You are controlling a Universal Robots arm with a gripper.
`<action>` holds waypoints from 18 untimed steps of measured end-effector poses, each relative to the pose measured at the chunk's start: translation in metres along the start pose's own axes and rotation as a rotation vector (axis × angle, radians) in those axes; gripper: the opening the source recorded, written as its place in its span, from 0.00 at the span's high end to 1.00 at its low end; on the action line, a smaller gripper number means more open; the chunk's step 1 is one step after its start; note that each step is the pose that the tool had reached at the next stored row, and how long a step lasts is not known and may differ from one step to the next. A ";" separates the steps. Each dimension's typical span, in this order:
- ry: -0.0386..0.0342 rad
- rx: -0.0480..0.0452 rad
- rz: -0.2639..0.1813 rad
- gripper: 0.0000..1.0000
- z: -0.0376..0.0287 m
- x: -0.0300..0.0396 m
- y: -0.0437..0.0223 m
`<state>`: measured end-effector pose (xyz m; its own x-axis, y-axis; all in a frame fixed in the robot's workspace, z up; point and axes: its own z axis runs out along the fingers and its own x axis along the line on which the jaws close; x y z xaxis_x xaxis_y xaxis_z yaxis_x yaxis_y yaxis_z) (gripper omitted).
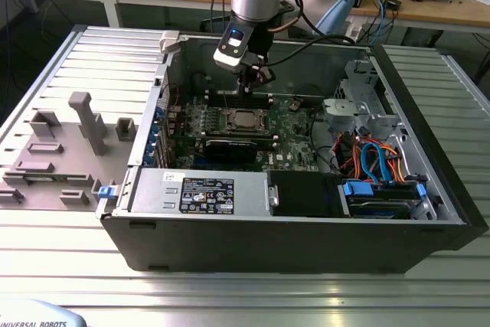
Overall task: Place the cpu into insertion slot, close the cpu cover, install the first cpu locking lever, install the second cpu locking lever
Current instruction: 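Install the first cpu locking lever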
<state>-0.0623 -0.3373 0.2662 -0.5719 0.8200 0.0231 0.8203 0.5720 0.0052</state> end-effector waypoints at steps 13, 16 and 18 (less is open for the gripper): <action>0.0011 0.0052 -0.225 0.89 0.0000 0.0004 -0.0005; 0.0012 0.0054 -0.235 0.89 0.0000 0.0018 -0.0026; 0.0012 0.0054 -0.235 0.89 0.0000 0.0018 -0.0026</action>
<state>-0.0655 -0.3373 0.2662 -0.7473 0.6640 0.0231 0.6643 0.7475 0.0052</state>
